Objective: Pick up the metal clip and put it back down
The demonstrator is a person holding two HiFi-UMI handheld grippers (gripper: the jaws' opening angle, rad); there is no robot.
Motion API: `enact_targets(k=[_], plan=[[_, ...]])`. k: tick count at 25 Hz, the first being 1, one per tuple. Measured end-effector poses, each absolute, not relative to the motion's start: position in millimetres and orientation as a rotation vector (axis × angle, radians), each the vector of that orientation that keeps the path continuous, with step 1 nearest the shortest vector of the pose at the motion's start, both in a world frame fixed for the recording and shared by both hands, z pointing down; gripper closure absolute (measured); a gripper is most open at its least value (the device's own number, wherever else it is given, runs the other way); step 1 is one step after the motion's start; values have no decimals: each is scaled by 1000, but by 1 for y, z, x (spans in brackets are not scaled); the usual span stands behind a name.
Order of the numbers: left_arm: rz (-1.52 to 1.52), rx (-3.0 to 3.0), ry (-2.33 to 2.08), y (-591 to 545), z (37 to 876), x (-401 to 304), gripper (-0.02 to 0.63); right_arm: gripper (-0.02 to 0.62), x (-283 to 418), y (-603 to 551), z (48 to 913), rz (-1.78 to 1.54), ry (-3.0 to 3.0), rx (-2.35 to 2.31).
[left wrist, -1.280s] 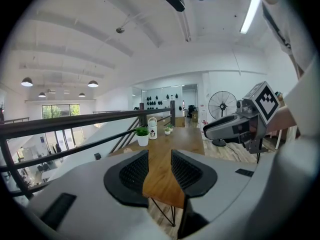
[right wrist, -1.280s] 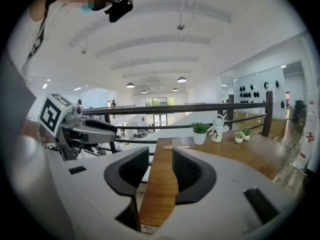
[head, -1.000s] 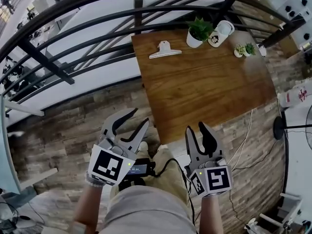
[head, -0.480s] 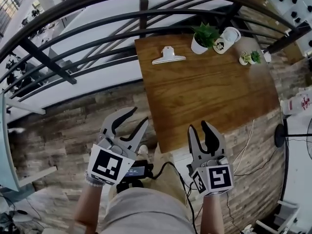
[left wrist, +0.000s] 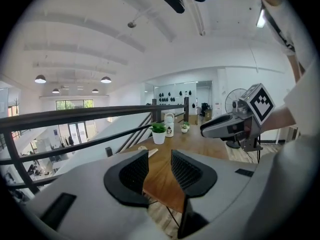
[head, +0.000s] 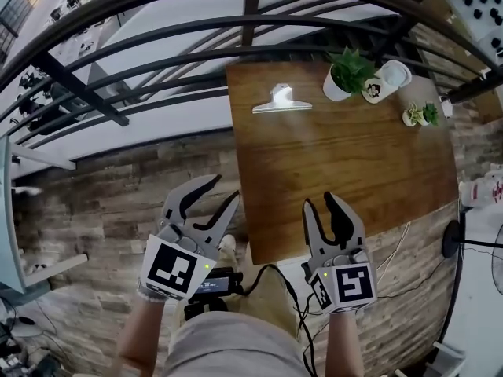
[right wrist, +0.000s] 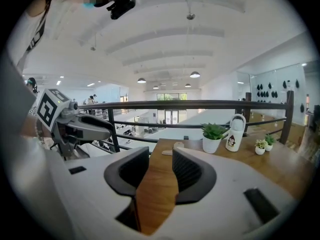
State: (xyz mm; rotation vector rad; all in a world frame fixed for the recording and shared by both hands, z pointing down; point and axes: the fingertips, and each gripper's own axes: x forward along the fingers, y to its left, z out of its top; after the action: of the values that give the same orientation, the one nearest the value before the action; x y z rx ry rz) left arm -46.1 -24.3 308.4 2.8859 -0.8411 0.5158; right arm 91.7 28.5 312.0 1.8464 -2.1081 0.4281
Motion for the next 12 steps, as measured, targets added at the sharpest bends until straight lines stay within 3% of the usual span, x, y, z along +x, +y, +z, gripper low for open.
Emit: enact_targets(k=[12], plan=[[540,2811,-916,-82,343,-17,460,439,124,-45,344,430,-2153,1742]])
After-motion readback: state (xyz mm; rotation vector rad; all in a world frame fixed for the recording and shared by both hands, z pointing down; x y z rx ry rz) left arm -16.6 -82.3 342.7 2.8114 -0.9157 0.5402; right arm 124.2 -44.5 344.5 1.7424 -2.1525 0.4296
